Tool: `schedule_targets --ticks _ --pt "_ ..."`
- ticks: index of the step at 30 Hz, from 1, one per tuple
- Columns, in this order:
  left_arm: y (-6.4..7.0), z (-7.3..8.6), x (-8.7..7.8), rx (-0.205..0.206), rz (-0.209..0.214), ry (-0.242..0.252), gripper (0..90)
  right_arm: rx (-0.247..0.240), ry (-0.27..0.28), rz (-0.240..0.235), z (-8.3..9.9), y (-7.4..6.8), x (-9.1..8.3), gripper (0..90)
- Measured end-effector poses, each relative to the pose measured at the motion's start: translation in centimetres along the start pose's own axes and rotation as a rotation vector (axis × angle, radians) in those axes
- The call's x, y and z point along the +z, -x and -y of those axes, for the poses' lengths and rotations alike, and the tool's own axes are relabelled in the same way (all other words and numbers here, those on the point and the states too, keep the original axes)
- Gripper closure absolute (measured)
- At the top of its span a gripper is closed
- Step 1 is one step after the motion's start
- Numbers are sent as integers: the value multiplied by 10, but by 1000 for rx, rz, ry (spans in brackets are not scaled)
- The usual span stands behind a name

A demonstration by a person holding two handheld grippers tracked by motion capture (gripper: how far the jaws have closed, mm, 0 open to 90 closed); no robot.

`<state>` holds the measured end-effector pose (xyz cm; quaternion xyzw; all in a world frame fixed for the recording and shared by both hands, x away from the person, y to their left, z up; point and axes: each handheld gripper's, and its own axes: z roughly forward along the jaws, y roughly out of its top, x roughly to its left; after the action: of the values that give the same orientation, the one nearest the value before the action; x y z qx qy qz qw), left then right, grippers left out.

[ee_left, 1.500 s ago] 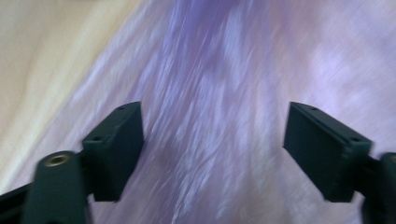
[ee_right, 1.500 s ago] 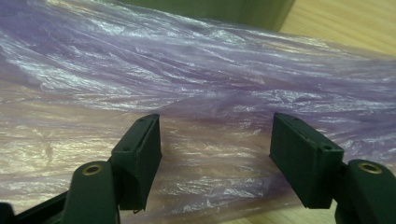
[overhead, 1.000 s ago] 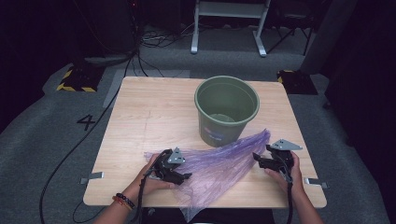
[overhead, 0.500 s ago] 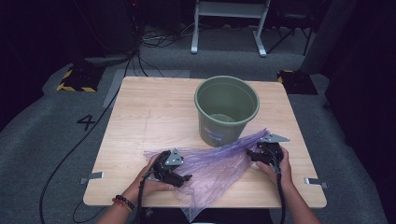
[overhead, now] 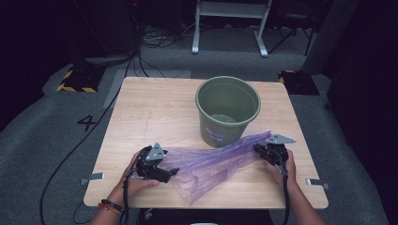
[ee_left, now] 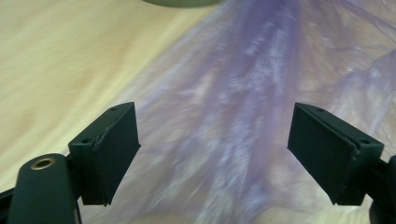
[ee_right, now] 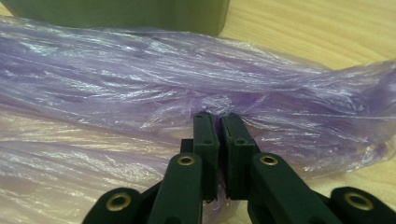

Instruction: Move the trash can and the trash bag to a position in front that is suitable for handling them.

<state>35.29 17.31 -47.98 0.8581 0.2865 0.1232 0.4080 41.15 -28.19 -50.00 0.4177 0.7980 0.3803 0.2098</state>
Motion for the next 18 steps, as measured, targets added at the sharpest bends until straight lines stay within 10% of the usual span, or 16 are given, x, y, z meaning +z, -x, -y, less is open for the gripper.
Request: schedule_targets --ticks 5,13,18 --pt "-27 9 -24 -111 -68 70 169 4 12 -11 0 1 1 888" --pt "-38 26 -3 -105 -111 -78 170 -11 16 -29 -1 1 2 888" --pt "-37 29 2 -97 -125 -82 155 -17 29 -32 0 0 1 888"
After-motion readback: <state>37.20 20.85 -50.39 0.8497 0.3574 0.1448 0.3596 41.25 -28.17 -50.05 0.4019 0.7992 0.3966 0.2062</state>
